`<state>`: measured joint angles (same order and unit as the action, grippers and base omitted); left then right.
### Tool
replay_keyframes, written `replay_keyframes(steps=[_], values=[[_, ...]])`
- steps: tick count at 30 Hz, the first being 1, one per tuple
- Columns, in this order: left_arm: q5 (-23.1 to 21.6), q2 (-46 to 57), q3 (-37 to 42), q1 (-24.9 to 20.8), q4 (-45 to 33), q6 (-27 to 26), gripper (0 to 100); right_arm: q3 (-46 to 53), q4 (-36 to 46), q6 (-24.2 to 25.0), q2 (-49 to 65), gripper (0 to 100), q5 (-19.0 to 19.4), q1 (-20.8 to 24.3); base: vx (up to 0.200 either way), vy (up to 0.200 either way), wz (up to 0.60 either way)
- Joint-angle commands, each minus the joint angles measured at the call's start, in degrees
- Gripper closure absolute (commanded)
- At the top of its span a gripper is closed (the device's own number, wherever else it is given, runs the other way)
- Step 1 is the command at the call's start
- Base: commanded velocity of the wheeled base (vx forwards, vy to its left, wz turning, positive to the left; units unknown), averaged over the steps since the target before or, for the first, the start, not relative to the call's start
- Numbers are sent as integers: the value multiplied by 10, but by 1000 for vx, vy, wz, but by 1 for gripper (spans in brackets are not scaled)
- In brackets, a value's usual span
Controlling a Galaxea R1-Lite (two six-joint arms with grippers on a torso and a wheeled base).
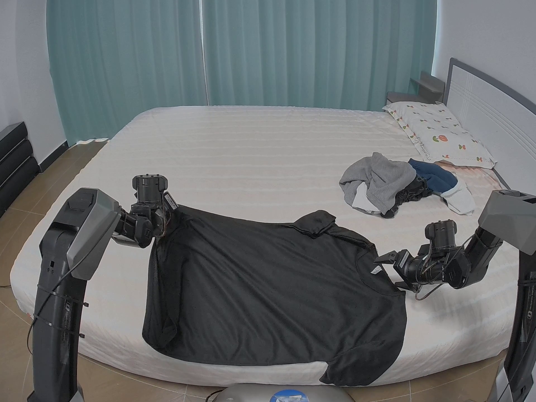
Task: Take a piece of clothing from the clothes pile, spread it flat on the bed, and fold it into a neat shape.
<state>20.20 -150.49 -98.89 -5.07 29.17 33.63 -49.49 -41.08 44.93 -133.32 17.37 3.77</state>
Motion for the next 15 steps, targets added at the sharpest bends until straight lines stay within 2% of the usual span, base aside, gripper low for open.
replay_keyframes(steps=[1,5,6,15], values=[[0,-53,-53,2,-2,-1,100,0,-1,1,0,0,0,0,0,0,0],[-1,-60,-53,1,-13,-1,100,0,-1,1,0,0,0,0,0,0,0],[-1,-61,-52,1,-18,-1,0,0,-1,1,0,0,0,0,0,0,0],[1,-52,-46,15,-20,13,0,1,-1,2,0,0,0,0,0,0,0]])
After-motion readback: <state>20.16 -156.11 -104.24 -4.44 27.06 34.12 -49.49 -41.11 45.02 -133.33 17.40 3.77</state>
